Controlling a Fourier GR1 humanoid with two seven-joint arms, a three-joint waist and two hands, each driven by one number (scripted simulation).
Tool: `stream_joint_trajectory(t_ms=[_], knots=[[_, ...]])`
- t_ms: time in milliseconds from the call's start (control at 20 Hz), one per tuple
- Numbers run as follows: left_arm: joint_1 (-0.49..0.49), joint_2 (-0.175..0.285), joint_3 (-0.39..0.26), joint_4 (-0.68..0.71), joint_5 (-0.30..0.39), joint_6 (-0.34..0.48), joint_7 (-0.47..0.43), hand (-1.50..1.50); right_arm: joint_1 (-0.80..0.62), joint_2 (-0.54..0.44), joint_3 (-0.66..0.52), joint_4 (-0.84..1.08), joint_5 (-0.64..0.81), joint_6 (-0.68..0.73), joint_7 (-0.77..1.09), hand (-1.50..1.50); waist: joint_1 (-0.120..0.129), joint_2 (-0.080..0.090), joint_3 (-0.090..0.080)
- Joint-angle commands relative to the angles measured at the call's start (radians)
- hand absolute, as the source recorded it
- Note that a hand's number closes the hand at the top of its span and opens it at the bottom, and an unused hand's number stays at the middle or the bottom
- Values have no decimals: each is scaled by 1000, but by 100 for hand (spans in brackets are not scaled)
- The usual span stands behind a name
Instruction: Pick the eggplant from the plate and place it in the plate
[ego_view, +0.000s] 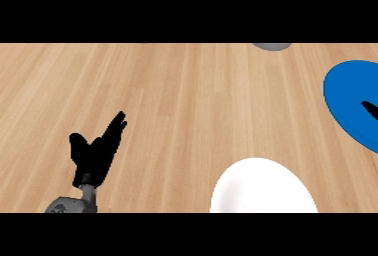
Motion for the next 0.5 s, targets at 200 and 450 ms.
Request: stream_joint_trajectory(t_ms=[200,450], knots=[[10,-33,-20,36,-2,6,23,0,-83,28,-67,111,-68,137,-137,-150,-1,11,0],[-2,-31,-7,35,-4,14,31,0,-91,0,-185,149,-182,221,-218,-150,-26,4,-1]])
